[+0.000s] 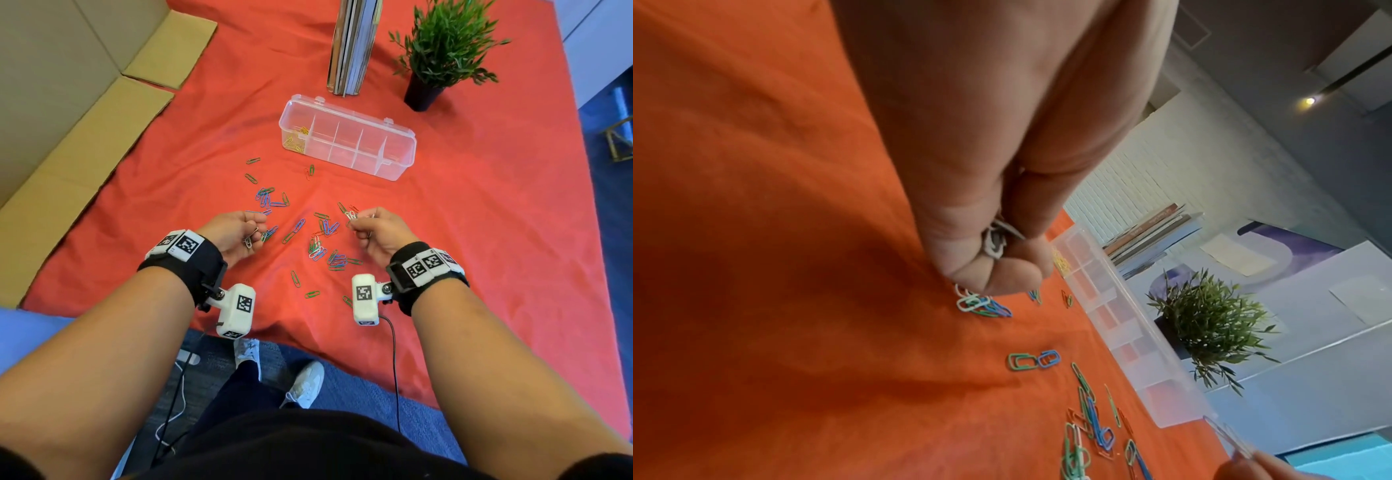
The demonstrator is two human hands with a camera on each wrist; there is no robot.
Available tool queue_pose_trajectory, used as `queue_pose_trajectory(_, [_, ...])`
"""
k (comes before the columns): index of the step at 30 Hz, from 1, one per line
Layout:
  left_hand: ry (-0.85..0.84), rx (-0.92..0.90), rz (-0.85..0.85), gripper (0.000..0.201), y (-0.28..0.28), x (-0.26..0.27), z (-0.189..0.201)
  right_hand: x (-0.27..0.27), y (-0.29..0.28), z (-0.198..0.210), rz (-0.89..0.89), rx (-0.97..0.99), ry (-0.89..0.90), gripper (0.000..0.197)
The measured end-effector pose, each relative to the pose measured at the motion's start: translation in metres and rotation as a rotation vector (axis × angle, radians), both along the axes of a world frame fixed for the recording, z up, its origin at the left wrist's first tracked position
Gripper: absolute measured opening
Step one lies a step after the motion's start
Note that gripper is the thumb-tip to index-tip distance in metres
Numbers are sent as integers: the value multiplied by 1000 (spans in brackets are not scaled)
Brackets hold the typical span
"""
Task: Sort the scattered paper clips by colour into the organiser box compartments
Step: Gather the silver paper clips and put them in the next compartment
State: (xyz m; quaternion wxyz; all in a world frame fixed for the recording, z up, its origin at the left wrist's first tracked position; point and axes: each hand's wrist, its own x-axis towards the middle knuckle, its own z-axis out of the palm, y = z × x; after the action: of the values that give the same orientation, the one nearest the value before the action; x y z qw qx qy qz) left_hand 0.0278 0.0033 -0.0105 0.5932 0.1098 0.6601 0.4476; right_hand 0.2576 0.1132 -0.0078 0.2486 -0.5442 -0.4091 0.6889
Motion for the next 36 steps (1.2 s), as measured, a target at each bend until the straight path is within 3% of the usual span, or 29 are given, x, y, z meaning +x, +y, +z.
queue_pose_trajectory(6, [-3, -32, -2, 22, 5, 7, -1, 12, -1, 4, -20, -227, 262, 25])
queue_pose_trajectory(8, [231, -65, -58, 25, 6, 4, -9, 14, -1, 7, -50, -321, 314, 22])
queue_pose_trajectory(10, [620, -116, -203, 25, 4, -2, -18, 13, 1, 9, -47, -362, 320, 24])
queue_pose_trajectory(12, [861, -146, -315, 18, 1, -4, -21, 9, 2, 10, -12, -338, 227, 24])
queue_pose_trajectory(15, [1014, -165, -416, 16, -1, 3, -19, -3, -1, 4, 82, -201, 21, 19])
queue_pose_trajectory(19, [1118, -150, -478, 12, 2, 12, -23, -24, -10, -13, 410, 232, -519, 13])
queue_pose_trajectory(20, [1124, -144, -483, 11, 3, 12, -23, -29, -13, -16, 483, 342, -635, 8])
queue_pose_trajectory(23, [1135, -137, -494, 12, 4, 10, -23, -36, -23, -29, 627, 557, -851, 24])
queue_pose_trajectory(26, [1103, -91, -424, 14, 5, 5, -23, -34, -23, -37, 642, 609, -927, 21])
queue_pose_trajectory(28, [981, -52, -370, 20, 7, 4, -20, -28, -15, -36, 666, 591, -949, 17])
queue_pose_trajectory(31, [783, 9, -348, 24, 13, 7, -15, -17, 0, -26, 642, 515, -915, 9])
queue_pose_trajectory(36, [546, 20, -386, 15, 24, 26, -5, 0, 15, -19, 273, 255, -568, 26])
